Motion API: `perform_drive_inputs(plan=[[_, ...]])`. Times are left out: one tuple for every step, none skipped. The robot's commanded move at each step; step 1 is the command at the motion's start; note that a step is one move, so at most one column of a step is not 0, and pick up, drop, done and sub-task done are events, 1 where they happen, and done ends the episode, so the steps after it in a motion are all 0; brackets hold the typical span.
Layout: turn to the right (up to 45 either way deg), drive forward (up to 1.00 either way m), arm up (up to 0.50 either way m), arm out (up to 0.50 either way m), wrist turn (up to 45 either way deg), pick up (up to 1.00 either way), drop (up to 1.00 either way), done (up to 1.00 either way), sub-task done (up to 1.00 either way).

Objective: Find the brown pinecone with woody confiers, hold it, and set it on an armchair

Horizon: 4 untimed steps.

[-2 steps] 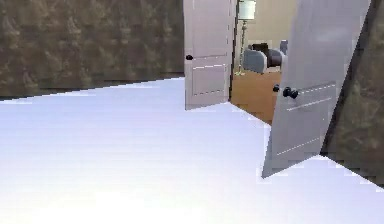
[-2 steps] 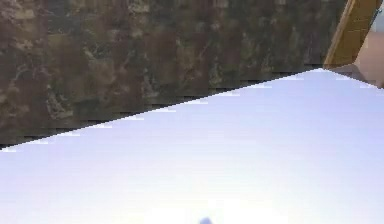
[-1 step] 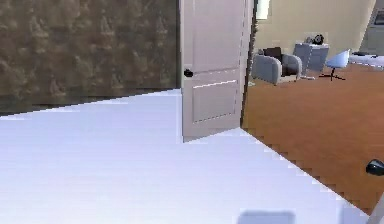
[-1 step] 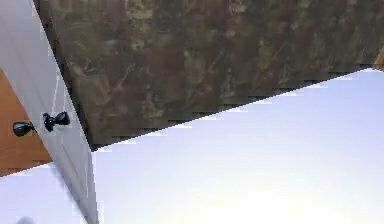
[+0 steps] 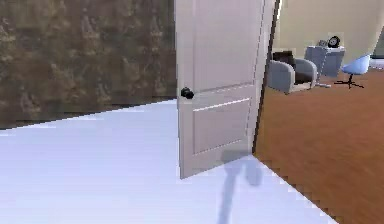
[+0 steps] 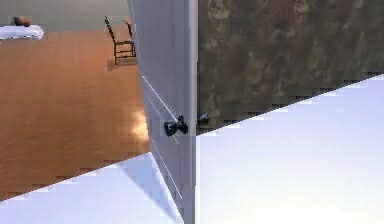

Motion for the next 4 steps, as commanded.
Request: perform_drive_inputs(plan=[[42.0,0.0,0.0,0.0,0.0,0.0,0.0,0.0,0.0],[0.0,1.0,0.0,0.0,0.0,0.0,0.0,0.0,0.0],[24.0,0.0,0.0,0.0,0.0,0.0,0.0,0.0,0.0],[0.0,0.05,0.0,0.0,0.0,0.0,0.0,0.0,0.0]])
